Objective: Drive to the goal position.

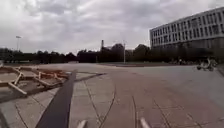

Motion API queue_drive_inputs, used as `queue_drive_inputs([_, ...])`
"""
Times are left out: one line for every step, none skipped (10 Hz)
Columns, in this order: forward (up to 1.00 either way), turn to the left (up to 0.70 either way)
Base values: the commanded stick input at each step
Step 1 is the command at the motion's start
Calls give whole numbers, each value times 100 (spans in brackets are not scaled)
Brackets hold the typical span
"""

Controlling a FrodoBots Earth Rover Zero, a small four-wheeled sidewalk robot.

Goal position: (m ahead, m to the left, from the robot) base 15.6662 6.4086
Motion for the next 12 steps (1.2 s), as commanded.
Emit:
queue_drive_inputs([70,0])
queue_drive_inputs([70,0])
queue_drive_inputs([70,7])
queue_drive_inputs([70,35])
queue_drive_inputs([70,35])
queue_drive_inputs([70,20])
queue_drive_inputs([70,0])
queue_drive_inputs([70,0])
queue_drive_inputs([70,0])
queue_drive_inputs([70,0])
queue_drive_inputs([70,0])
queue_drive_inputs([70,0])
